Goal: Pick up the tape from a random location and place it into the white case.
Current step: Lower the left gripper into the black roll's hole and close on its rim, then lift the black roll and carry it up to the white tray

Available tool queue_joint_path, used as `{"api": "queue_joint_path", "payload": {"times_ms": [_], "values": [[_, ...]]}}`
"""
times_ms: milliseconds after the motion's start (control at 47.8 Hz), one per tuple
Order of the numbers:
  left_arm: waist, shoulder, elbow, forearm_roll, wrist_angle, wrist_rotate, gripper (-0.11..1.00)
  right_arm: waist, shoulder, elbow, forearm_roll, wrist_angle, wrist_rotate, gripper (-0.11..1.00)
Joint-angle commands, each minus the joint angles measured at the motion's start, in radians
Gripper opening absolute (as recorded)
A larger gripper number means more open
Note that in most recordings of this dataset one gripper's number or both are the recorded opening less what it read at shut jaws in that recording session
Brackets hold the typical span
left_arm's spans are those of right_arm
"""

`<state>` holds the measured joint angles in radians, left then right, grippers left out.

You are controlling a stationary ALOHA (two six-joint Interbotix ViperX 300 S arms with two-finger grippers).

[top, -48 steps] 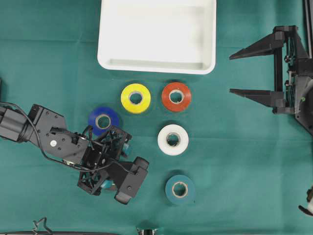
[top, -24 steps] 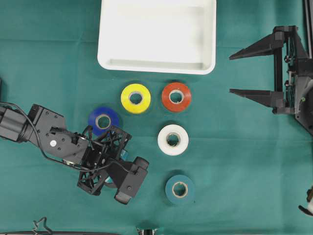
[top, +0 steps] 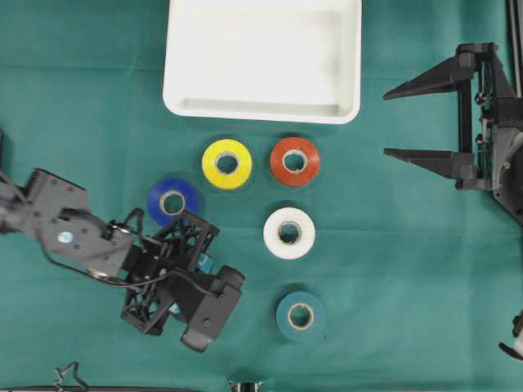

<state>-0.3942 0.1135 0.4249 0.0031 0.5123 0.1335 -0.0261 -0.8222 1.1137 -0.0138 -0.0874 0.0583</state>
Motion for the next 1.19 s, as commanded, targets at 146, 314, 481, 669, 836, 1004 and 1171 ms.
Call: {"api": "queue_joint_path", "payload": {"times_ms": [146,314,481,669,836,1004,1171], "values": [[-0.014,-0.132,-0.087,-0.003,0.126,0.000,0.19,-0.002,0.003,-0.038,-0.002,0.009,0.002,0.93],[-0.014,-0.175,-0.158,-0.002,0.255,0.000,0.19,-0.002,0.003,-0.043,-0.003,0.012,0.002,0.93],[-0.014,-0.216,-0.225,0.003,0.345,0.000,0.19,-0.002,0.003,-0.043,-0.003,0.012,0.002,0.93],[-0.014,-0.249,-0.284,0.003,0.408,0.000,0.19,-0.002,0.003,-0.044,-0.002,0.012,0.002,0.93],[-0.014,-0.264,-0.324,0.008,0.463,0.000,0.19,-0.002,0.003,-0.048,-0.003,0.017,0.000,0.93],[-0.006,-0.264,-0.319,0.008,0.462,0.002,0.19,-0.002,0.003,-0.049,-0.002,0.020,0.000,0.93],[-0.006,-0.265,-0.318,0.008,0.462,0.000,0.19,-0.002,0.003,-0.049,-0.003,0.020,0.000,0.93]]}}
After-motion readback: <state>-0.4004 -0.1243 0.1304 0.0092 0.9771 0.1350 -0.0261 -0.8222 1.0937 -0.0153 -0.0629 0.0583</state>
